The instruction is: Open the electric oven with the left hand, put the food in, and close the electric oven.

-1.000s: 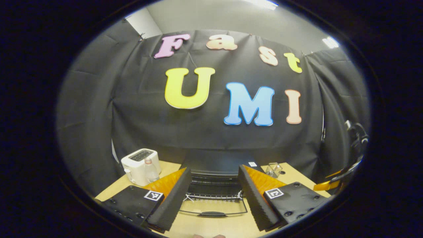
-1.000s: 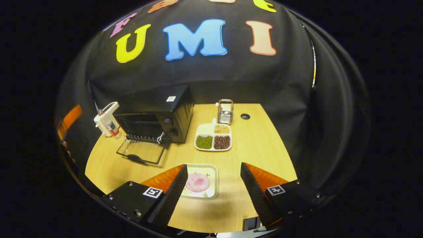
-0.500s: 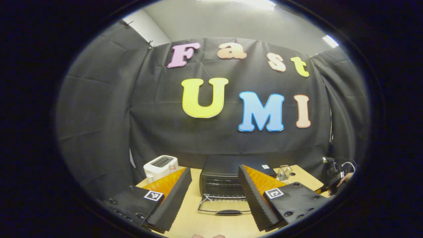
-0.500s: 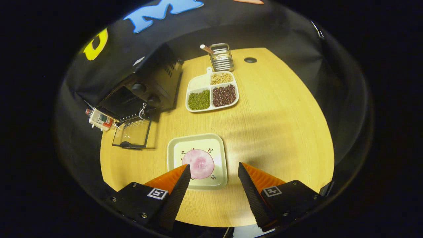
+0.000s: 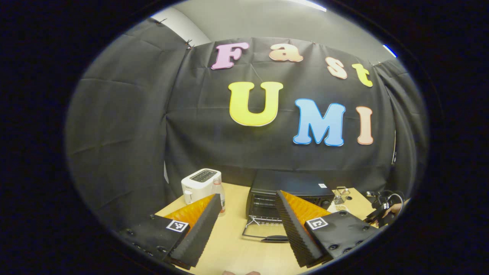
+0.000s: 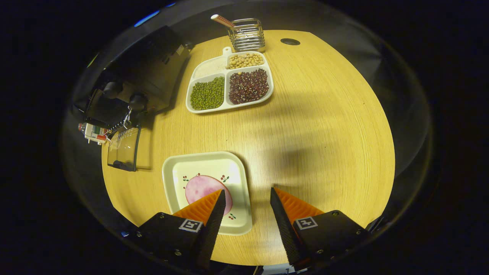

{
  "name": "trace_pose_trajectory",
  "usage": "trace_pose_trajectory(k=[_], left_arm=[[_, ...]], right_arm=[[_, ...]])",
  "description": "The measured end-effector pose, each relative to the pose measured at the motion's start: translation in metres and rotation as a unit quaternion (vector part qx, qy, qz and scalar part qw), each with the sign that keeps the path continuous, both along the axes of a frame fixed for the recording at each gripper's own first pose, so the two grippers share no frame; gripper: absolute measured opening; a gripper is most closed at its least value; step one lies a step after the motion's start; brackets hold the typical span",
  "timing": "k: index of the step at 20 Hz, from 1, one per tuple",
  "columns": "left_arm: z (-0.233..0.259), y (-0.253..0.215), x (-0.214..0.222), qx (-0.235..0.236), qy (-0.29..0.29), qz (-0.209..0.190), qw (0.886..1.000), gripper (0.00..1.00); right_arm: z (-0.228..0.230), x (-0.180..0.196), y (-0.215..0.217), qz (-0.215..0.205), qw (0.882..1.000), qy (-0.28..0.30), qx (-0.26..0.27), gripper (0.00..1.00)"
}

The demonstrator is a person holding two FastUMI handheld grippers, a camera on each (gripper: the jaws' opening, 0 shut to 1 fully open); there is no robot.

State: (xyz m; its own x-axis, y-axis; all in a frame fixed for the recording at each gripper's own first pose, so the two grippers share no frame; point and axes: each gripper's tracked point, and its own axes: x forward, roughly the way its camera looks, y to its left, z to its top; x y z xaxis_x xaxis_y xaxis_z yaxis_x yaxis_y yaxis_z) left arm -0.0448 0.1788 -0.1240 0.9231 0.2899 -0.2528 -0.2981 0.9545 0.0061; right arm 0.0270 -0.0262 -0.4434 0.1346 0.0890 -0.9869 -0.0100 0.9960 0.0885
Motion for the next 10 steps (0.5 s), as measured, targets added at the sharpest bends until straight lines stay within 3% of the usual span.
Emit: trace_pose_trajectory(k=[1,2,3,4,6,9,10], left_arm=[[0.0,0.003,0.001,0.0,-0.001,0.002,1.0,0.96],[-0.001,0.005,0.0,0.0,-0.001,0.002,1.0,1.0],[-0.002,0.007,0.0,0.0,0.0,0.002,1.0,0.96],[-0.004,0.008,0.002,0.001,0.002,0.002,1.0,1.0],[-0.008,0.011,0.002,0.0,0.004,0.002,1.0,0.96],[-0.008,0.014,0.003,-0.004,0.003,0.0,1.0,0.96],[-0.009,0.016,0.004,-0.003,0.003,0.001,1.0,1.0]], right_arm=[[-0.003,-0.002,0.002,0.007,1.0,0.006,-0.003,0.66],[-0.006,-0.002,0.003,0.012,1.0,0.011,-0.008,0.65],[-0.01,-0.003,0.004,0.02,1.0,0.015,-0.014,0.74],[-0.022,-0.007,0.004,0.028,0.999,0.018,-0.016,0.74],[-0.012,0.002,0.008,0.017,1.0,0.015,-0.019,0.35],[-0.019,0.002,0.007,0.013,1.0,0.016,0.003,0.37],[-0.016,0.002,0.009,0.003,1.0,0.017,0.025,0.21]])
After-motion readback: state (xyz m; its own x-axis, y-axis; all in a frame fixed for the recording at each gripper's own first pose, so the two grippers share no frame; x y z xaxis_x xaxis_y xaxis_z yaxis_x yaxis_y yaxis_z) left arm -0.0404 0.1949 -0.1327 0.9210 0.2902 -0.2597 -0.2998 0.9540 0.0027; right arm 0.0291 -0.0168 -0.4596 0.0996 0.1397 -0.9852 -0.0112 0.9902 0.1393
